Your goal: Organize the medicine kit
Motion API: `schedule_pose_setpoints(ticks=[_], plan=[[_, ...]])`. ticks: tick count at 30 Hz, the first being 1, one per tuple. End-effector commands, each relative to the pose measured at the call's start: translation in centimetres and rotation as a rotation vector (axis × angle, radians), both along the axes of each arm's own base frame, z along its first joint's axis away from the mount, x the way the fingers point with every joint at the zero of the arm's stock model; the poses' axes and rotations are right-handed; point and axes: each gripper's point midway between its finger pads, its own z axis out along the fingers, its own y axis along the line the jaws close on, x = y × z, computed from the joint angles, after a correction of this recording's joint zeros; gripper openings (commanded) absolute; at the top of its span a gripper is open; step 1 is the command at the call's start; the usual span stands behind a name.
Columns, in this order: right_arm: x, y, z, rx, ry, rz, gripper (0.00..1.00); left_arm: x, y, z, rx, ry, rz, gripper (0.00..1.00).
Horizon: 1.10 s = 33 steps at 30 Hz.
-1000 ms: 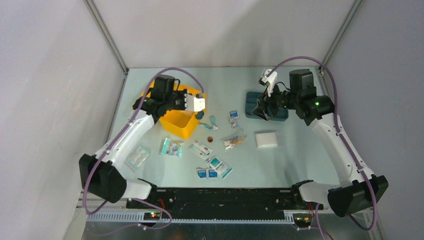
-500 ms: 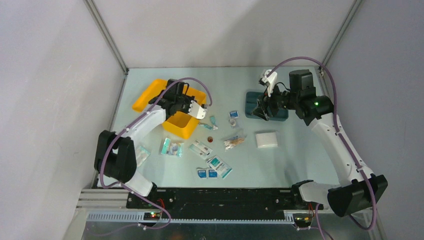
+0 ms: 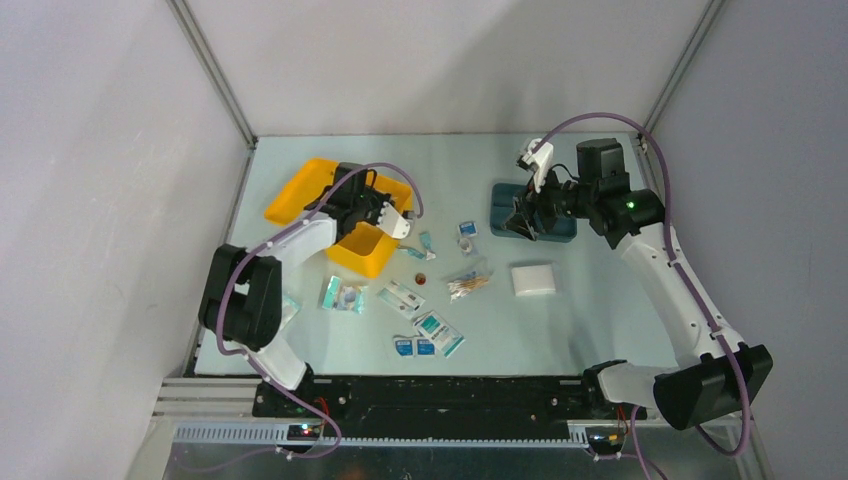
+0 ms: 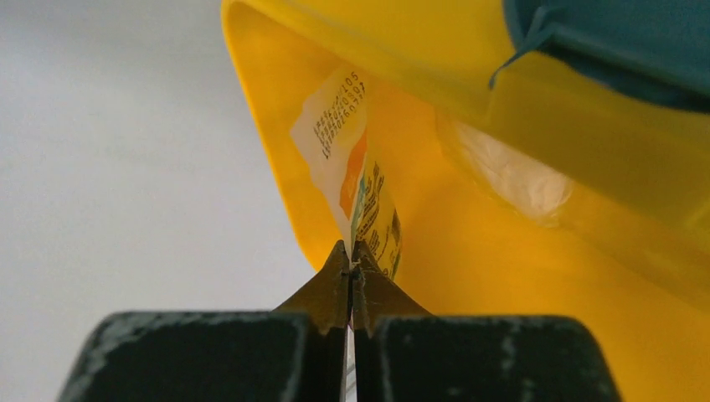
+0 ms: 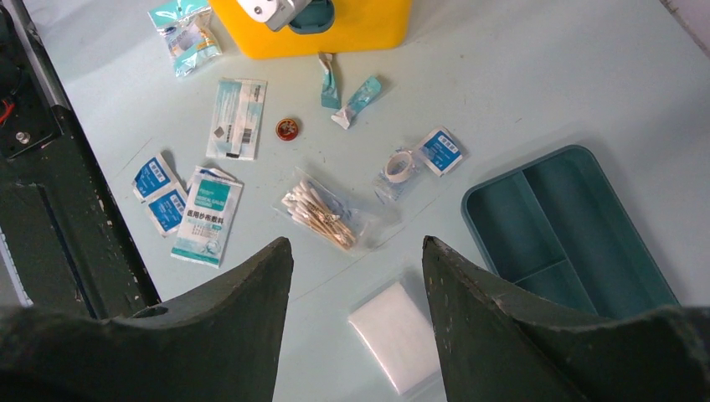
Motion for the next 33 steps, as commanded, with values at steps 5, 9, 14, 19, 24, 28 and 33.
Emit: schedule_pose_setpoints(ticks=[5, 9, 14, 19, 24, 28, 33], plan=[[0.6, -0.1, 0.2, 0.000, -0.023, -0.005, 0.63, 0.7, -1.1, -0.9, -0.018, -0.030, -0.069, 0.00], [0.6, -0.1, 0.0, -0.002, -0.018, -0.006, 0.63, 0.9, -1.0, -1.4, -0.026, -0.025, -0.073, 0.04], [0.7, -0.1, 0.0, -0.005, -0.017, -0.009, 0.63, 1.2, -0.7, -1.8, -0.037, -0.013, -0.060, 0.13], [0.7, -0.1, 0.1, -0.003, -0.021, -0.006, 0.63, 1.0, -0.3, -1.9, -0.051, -0.002, -0.036, 0.25], [0.6, 0.0, 0.2, 0.002, -0.023, -0.001, 0.63, 0.5, 0.3, -1.8, -0.055, 0.001, -0.017, 0.33], [0.4, 0.1, 0.3, 0.011, -0.021, 0.009, 0.63, 0.1, 0.8, -0.2, -0.077, -0.023, 0.011, 0.36], [0.0, 0.3, 0.4, 0.016, -0.022, 0.032, 0.64, -1.1, 2.6, 2.9, -0.127, -0.023, 0.105, 0.43]])
